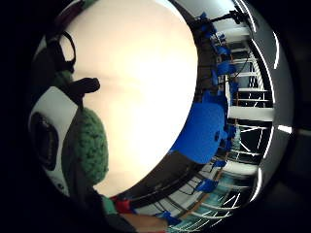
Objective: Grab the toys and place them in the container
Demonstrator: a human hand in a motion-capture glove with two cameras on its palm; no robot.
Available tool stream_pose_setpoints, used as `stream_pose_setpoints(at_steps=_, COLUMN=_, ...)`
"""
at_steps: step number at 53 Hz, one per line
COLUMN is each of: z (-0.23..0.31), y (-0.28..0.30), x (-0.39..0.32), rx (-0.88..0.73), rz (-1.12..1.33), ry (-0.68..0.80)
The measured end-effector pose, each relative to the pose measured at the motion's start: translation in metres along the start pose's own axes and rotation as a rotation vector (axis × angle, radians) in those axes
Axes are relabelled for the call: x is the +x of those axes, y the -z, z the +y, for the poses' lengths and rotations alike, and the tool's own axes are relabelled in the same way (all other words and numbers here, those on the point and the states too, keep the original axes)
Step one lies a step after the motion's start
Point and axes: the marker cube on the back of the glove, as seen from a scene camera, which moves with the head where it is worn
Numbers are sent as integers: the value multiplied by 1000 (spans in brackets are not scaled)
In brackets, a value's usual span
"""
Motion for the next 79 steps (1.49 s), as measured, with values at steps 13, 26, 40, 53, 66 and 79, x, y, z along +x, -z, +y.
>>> stream_pose_setpoints(at_steps=13, z=-23, y=84, x=-86, rx=76, rz=-38, ry=135)
stream_pose_setpoints(at_steps=26, z=-62, y=146, x=-246, rx=96, rz=-177, ry=345)
stream_pose_setpoints(at_steps=40, z=-81, y=131, x=-301, rx=-17, rz=-92, ry=468)
stream_pose_setpoints(at_steps=53, z=-89, y=101, x=-251, rx=-37, rz=-292, ry=382)
stream_pose_setpoints(at_steps=66, z=-109, y=58, x=-140, rx=-51, rz=-316, ry=113)
stream_pose_setpoints(at_steps=79, z=-136, y=15, x=-86, rx=-94, rz=-229, ry=-35)
